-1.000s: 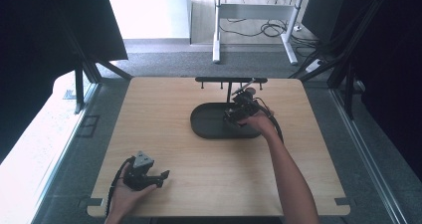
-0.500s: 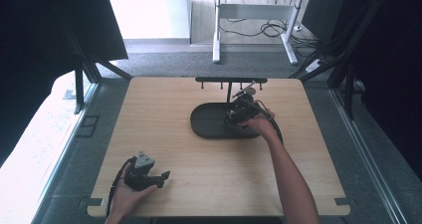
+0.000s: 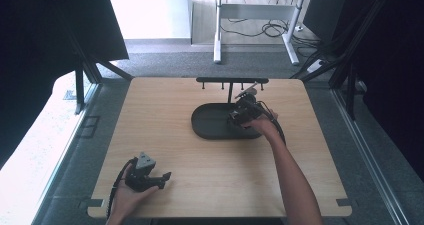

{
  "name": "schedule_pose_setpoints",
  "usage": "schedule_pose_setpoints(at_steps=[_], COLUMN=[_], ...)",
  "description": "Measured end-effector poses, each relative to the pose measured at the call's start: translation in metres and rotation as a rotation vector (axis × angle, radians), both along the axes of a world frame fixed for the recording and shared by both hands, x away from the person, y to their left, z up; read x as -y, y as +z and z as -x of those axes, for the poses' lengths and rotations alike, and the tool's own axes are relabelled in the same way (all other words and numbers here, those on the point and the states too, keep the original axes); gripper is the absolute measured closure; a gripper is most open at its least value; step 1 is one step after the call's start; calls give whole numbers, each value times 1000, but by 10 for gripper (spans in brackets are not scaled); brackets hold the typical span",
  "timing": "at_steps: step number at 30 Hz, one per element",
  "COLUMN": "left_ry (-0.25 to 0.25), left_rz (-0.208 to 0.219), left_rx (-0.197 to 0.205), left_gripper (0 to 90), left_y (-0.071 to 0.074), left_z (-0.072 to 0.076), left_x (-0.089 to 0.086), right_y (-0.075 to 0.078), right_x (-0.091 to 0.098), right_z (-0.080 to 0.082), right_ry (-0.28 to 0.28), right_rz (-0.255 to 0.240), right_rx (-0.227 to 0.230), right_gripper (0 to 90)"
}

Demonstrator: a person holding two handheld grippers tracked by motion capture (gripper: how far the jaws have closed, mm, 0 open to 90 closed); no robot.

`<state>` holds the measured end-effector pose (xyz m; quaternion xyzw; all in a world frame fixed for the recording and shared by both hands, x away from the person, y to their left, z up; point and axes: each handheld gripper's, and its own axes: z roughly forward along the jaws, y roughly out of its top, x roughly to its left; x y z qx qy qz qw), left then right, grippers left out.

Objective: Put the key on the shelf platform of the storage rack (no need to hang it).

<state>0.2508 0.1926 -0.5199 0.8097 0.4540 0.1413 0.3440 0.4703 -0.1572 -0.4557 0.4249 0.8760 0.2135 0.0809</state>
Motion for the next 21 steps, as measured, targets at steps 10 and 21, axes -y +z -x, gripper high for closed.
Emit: schedule_pose_setpoints(at_steps=[10,21], left_ry=[-3,-5], left_rz=[-2,0], left_rx=[3,0], left_gripper=[287,287], left_y=[0,0], left_z=[0,0], left_x=[1,1], right_y=[-2,-17], right_x=[4,6], right_z=[1,2], right_ry=[0,11], right_rz=[24,146], right_rx=[15,43], right_gripper=[494,493])
